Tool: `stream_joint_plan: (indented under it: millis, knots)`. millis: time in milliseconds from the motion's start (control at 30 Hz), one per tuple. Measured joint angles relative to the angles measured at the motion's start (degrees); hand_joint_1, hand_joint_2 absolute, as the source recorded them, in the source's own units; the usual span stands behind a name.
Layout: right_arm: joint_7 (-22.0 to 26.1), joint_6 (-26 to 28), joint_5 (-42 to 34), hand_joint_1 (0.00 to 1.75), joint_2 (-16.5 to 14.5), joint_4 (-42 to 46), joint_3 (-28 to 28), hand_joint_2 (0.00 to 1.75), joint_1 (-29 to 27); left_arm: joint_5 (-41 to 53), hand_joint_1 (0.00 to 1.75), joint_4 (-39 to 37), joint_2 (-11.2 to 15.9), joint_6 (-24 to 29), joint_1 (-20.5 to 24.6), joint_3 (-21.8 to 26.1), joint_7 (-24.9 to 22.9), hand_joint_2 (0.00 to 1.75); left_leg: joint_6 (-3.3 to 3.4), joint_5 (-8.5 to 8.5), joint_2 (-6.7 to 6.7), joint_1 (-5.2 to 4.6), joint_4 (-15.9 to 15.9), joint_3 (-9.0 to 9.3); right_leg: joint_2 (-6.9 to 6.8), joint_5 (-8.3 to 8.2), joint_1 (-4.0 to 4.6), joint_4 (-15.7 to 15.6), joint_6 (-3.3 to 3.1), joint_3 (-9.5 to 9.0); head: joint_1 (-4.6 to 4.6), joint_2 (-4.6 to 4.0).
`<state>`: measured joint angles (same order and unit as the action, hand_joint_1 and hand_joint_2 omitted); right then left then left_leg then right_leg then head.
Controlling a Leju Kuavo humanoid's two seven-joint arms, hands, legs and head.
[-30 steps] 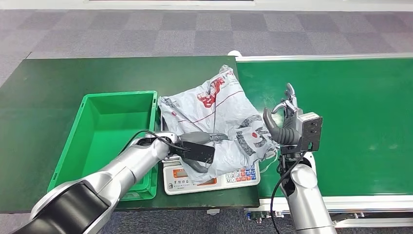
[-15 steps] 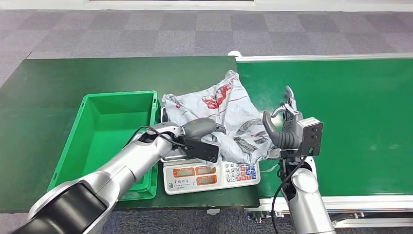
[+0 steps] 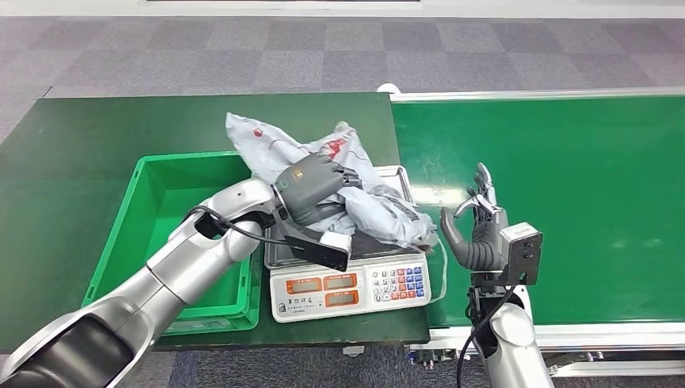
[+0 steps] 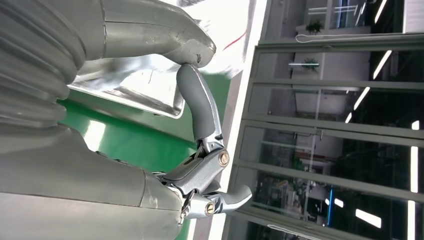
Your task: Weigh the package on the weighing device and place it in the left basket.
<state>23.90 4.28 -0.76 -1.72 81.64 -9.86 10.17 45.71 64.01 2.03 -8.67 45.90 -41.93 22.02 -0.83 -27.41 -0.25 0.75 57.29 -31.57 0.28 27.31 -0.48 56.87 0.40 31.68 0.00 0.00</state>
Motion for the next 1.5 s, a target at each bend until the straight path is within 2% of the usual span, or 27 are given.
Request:
stream_joint_plan:
  millis: [133,233,333,467,533,600,667,767,900,933,1033,1067,1167,1333,1500]
  knots:
    - [0.0,0.2,0.8,0.00,0.3,2.5,1.1,1.75,-2.5,7.8,1.75,-1.0,4.9,8.6,-2.4,1.6,-3.6,1.75,-0.03,0.02,0.03,0.00,0.0,0.01,0.06,0.01,0.00,0.1,-0.02,0.03,0.01,0.01]
    - [0.0,0.1,1.4,0.00,0.3,4.2,2.1,1.75,-4.4,12.9,1.75,-3.5,8.3,14.1,-4.8,5.3,-5.3,1.75,-0.04,0.02,0.13,0.00,0.0,0.00,0.14,0.02,0.00,0.1,-0.04,0.11,-0.01,0.01]
    - [0.0,0.1,1.8,0.00,0.4,5.5,3.0,1.75,-5.8,16.1,1.75,-5.4,10.6,16.8,-7.0,9.7,-5.7,1.75,-0.06,0.04,0.13,0.00,0.0,-0.02,0.13,0.03,0.01,0.1,-0.06,0.17,-0.02,0.00]
    - [0.0,0.1,2.0,0.00,0.4,6.2,3.4,1.75,-6.3,18.0,1.75,-6.3,11.7,17.1,-8.4,12.9,-6.1,1.75,-0.07,0.04,0.06,0.00,0.0,-0.07,0.05,0.06,0.00,0.2,-0.09,0.16,0.00,0.00]
    - [0.0,0.1,2.2,0.00,0.4,6.5,3.5,1.75,-6.6,21.6,1.75,-6.7,12.2,18.6,-9.4,14.4,-10.4,1.75,-0.08,0.04,0.09,0.00,0.0,-0.09,0.09,0.05,-0.01,0.2,-0.10,0.14,0.02,0.00]
    - [0.1,0.3,2.6,0.00,0.3,7.4,3.8,1.75,-7.6,27.1,1.75,-7.1,13.0,21.9,-11.2,17.1,-16.8,1.75,-0.13,-0.01,0.27,0.00,0.0,-0.05,0.27,0.04,-0.01,0.2,-0.12,0.17,0.02,0.00]
    - [0.2,0.5,2.9,0.00,0.3,8.5,4.3,1.75,-9.1,31.4,1.75,-7.8,14.1,25.1,-13.6,21.2,-19.6,1.75,-0.18,-0.04,0.45,-0.01,0.0,-0.02,0.48,0.03,0.00,0.2,-0.14,0.26,-0.01,0.00]
    - [0.2,0.7,3.3,0.00,0.3,9.9,5.1,1.75,-10.7,34.2,1.75,-8.4,14.8,26.6,-16.9,27.1,-20.0,1.75,-0.19,-0.04,0.40,-0.02,0.0,-0.08,0.44,0.06,0.02,0.2,-0.18,0.33,0.00,0.00]
    - [0.2,0.6,4.0,0.00,0.2,11.4,5.9,1.75,-12.6,35.6,1.75,-6.6,14.9,24.8,-22.5,33.7,-20.0,1.75,-0.22,-0.06,0.42,-0.02,0.0,-0.10,0.43,0.10,0.04,0.2,-0.23,0.37,-0.01,0.00]
    - [0.2,0.5,4.2,0.00,0.1,11.6,6.1,1.75,-12.9,36.2,1.69,-6.0,14.8,24.0,-23.6,35.0,-19.9,1.75,-0.22,-0.07,0.42,-0.02,0.0,-0.10,0.45,0.10,0.03,0.2,-0.23,0.38,0.00,0.00]
    - [0.0,0.3,5.2,0.00,-0.2,12.0,6.2,1.75,-13.2,38.2,0.38,-4.0,14.1,21.9,-25.8,38.2,-20.6,1.75,-0.23,-0.07,0.41,-0.03,-0.1,-0.08,0.43,0.10,-0.01,0.2,-0.23,0.36,0.00,0.01]
    - [-0.1,0.3,5.5,0.00,-0.4,12.1,6.2,1.75,-13.2,38.9,0.00,-3.2,13.8,21.5,-26.4,39.0,-21.1,1.75,-0.22,-0.07,0.40,-0.03,-0.1,-0.06,0.42,0.10,-0.03,0.2,-0.23,0.35,-0.01,0.01]
    - [-0.7,0.3,6.5,0.00,-1.0,12.1,6.2,1.75,-13.2,36.7,0.00,0.7,12.5,20.2,-29.0,40.4,-20.2,1.75,-0.22,-0.07,0.41,-0.05,-0.1,-0.03,0.42,0.10,-0.04,0.2,-0.23,0.33,-0.01,0.00]
    - [-1.3,0.4,7.4,0.00,-1.1,12.1,6.2,1.75,-13.0,21.6,0.00,8.7,10.5,16.7,-33.6,40.5,-12.8,1.75,-0.22,-0.06,0.32,-0.04,0.0,-0.11,0.31,0.10,-0.01,0.2,-0.23,0.34,0.00,0.00]
    - [-1.6,0.6,7.5,0.00,-1.1,12.1,6.2,1.75,-12.9,16.9,0.00,13.2,9.8,15.4,-35.1,40.4,-11.5,1.75,-0.22,-0.06,0.30,-0.04,0.0,-0.11,0.26,0.10,0.00,0.2,-0.23,0.34,0.00,0.00]
